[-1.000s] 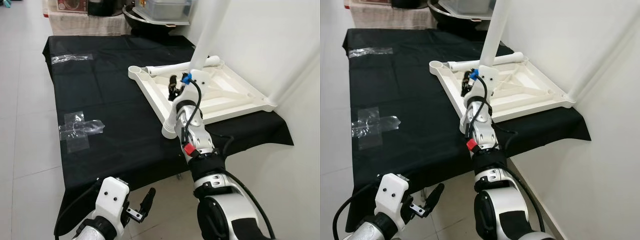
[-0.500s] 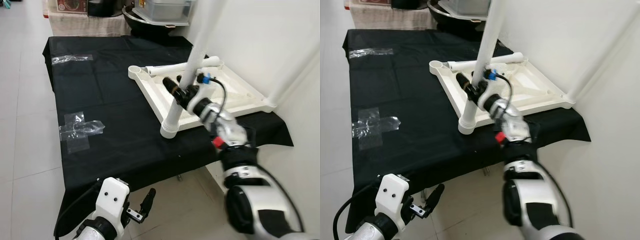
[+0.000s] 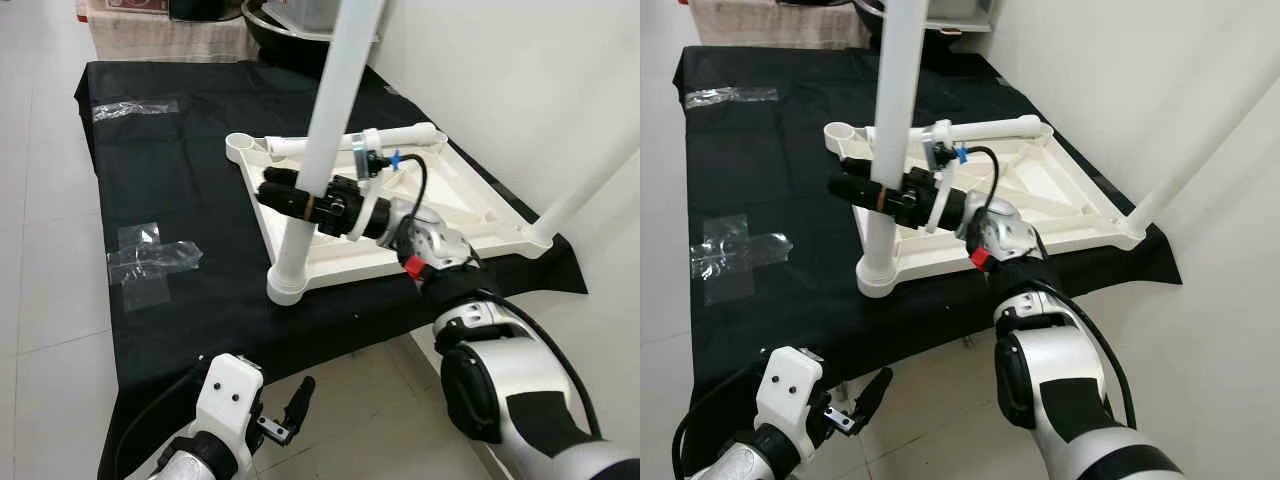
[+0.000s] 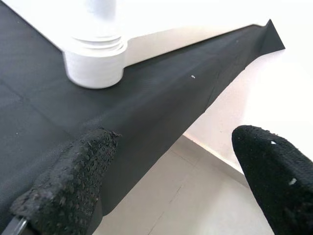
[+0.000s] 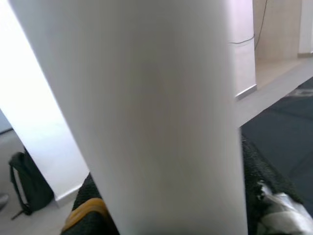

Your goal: Building children table

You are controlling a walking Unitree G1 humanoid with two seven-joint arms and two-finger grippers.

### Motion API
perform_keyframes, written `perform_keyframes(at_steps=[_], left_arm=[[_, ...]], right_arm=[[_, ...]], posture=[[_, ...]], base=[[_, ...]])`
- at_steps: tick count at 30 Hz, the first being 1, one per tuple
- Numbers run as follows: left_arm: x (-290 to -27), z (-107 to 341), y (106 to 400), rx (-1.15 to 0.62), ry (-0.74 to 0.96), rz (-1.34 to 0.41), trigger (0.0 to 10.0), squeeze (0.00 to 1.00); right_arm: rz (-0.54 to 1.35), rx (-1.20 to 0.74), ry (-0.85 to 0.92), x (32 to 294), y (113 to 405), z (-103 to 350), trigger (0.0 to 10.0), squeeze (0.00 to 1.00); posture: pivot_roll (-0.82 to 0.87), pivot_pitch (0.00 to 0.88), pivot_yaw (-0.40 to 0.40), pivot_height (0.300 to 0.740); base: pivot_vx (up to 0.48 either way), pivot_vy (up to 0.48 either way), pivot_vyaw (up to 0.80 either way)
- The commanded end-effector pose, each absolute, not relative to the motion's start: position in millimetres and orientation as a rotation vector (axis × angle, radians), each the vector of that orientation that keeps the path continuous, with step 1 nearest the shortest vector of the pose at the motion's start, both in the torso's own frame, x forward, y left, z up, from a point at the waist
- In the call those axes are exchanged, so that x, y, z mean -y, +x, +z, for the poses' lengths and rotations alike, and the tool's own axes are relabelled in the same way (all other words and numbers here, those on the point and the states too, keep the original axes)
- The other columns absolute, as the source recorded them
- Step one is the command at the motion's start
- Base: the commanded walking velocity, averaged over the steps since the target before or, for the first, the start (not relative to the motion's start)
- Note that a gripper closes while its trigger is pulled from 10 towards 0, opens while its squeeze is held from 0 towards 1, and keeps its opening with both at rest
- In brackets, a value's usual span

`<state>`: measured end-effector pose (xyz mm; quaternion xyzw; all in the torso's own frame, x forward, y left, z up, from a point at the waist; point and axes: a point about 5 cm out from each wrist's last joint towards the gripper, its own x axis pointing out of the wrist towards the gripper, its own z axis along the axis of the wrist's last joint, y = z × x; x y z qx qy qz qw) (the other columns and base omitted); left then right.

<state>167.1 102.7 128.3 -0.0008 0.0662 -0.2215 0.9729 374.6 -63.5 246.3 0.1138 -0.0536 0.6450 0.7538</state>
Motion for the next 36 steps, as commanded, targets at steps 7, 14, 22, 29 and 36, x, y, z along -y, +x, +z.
perform_keyframes(at_steps=[7, 14, 22, 29, 36], left_arm=[[-100.3, 126.6, 165.2, -0.148, -0.015, -0.449, 10.0, 0.00], [-101.3, 126.0, 166.4, -0.149, -0.017, -0.453, 10.0, 0.00], [-102.2, 125.1, 167.4, -0.150, -0.007, -0.455, 10.0, 0.00], [-102.4, 125.1, 167.6, -0.151, -0.007, -0.454, 10.0, 0.00], [-101.8, 126.3, 167.9, -0.139, -0.010, -0.452, 10.0, 0.00]], right_arm=[[0.962, 0.131, 0.205, 65.6, 396.4, 247.1, 0.0, 0.00], [0.101, 0.075, 0.128, 111.9, 410.0, 229.8, 0.0, 0.00], [-0.103, 0.071, 0.212, 97.9, 388.5, 217.6, 10.0, 0.00], [0.092, 0.221, 0.245, 75.1, 387.9, 233.9, 10.0, 1.00], [0.607, 0.211, 0.340, 85.4, 392.1, 240.9, 10.0, 0.00]], posture=[[0.17, 0.110, -0.209, 0.740], [0.15, 0.112, -0.196, 0.740], [0.16, 0.105, -0.191, 0.740], [0.15, 0.105, -0.190, 0.740], [0.15, 0.103, -0.192, 0.740]], base=[[0.000, 0.000, 0.00], [0.000, 0.000, 0.00], [0.000, 0.000, 0.00], [0.000, 0.000, 0.00], [0.000, 0.000, 0.00]])
